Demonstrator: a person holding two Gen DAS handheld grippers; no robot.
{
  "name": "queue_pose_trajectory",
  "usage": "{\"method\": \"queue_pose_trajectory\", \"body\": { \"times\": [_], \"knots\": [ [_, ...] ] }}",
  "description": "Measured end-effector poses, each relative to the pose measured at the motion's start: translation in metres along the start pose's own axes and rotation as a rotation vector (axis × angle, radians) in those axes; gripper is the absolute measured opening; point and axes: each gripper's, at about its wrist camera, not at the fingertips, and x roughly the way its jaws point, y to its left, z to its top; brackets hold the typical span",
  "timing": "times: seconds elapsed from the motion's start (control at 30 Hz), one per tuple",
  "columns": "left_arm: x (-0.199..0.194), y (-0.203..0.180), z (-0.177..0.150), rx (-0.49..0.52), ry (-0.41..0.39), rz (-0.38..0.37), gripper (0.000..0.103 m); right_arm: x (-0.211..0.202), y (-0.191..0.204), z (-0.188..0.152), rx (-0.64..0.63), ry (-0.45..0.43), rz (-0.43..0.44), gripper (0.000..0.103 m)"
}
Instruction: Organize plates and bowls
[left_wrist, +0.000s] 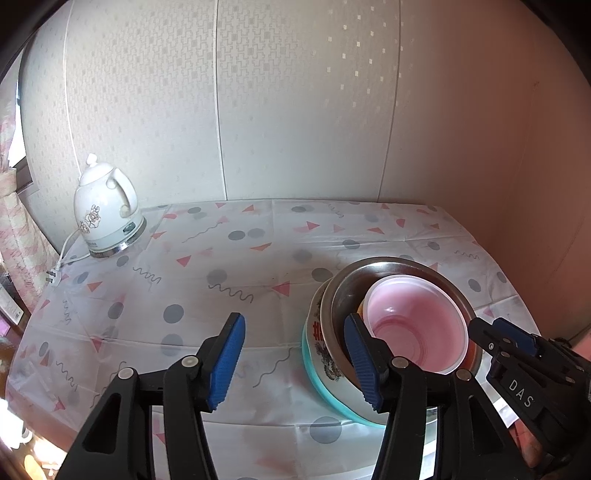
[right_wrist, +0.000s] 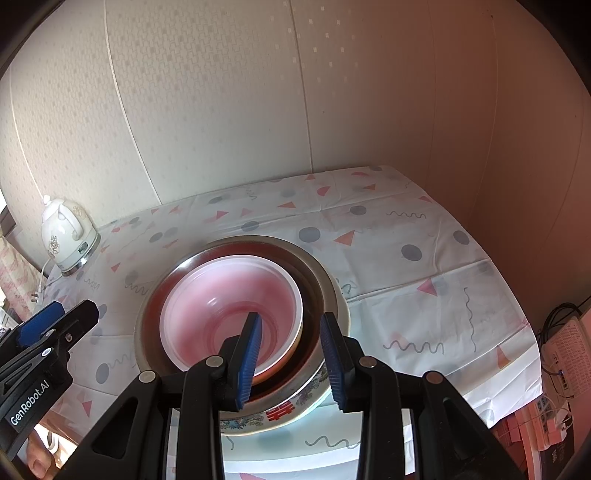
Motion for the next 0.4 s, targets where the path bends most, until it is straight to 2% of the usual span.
{"method": "queue_pose_trajectory", "body": {
  "times": [0.27,0.4],
  "knots": [
    [0.001,0.007,0.002,-0.037,-0.032,-0.019,0.057,0.002,-0.005,0.003,0.009,-0.002,-0.003,0.033],
    [0.005,0.02,0.006,-0.062,-0.026,-0.012,0.057,0.004,-0.024,0.016,0.042,-0.011,-0.005,0.033]
  ]
}}
